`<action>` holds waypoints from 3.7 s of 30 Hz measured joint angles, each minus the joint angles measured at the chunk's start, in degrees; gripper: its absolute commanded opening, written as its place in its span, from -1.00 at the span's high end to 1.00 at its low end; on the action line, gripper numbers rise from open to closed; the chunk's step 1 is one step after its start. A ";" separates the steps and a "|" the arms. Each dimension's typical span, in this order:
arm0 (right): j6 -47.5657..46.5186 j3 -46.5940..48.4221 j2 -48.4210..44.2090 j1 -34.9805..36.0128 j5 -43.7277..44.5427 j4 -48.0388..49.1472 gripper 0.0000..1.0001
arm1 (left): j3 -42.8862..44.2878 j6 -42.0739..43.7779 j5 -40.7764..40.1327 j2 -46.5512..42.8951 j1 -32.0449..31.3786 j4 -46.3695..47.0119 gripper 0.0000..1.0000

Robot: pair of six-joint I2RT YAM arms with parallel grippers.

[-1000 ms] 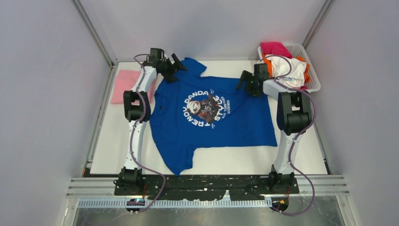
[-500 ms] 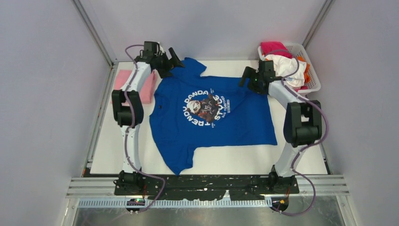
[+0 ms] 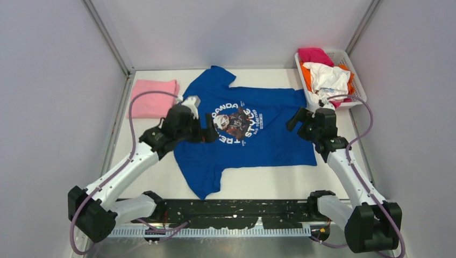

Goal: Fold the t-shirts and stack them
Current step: Grab the side of the flattened tshirt closest away from the robot with both arms, then fold the flattened tshirt in 1/3 of the way

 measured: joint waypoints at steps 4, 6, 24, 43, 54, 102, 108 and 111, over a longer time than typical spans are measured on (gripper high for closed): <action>1.53 -5.29 -3.96 -1.36 0.50 -1.97 -0.91 | -14.73 -3.26 -7.17 -6.01 -6.51 -6.54 -0.95; 1.75 -6.91 -6.03 -1.62 0.94 -3.30 -0.91 | -20.33 -5.55 -9.55 -10.54 -10.05 -10.43 -0.91; 1.11 -7.61 -8.87 -1.70 6.34 -6.16 -0.91 | -34.38 -20.02 -10.49 -12.66 -30.99 -13.60 -0.18; 1.66 -8.79 -8.13 -2.45 9.31 -6.56 -0.93 | -29.83 -21.11 -13.44 -4.04 -31.10 -15.43 1.00; 6.32 -14.53 -18.60 -5.09 13.14 -18.49 -0.99 | -36.00 -24.76 -7.37 -21.24 -31.08 -20.22 1.00; 18.34 -18.10 -34.99 -5.22 14.12 -32.63 0.90 | -41.44 -34.56 1.40 -44.00 -31.10 -23.17 1.00; 17.66 -18.12 -34.84 -5.22 13.25 -32.96 0.90 | -42.82 -34.07 2.54 -43.41 -31.06 -17.20 1.00; 16.98 -18.14 -33.57 -5.22 12.50 -31.32 0.89 | -42.77 -31.50 3.28 -39.36 -29.73 -11.80 1.00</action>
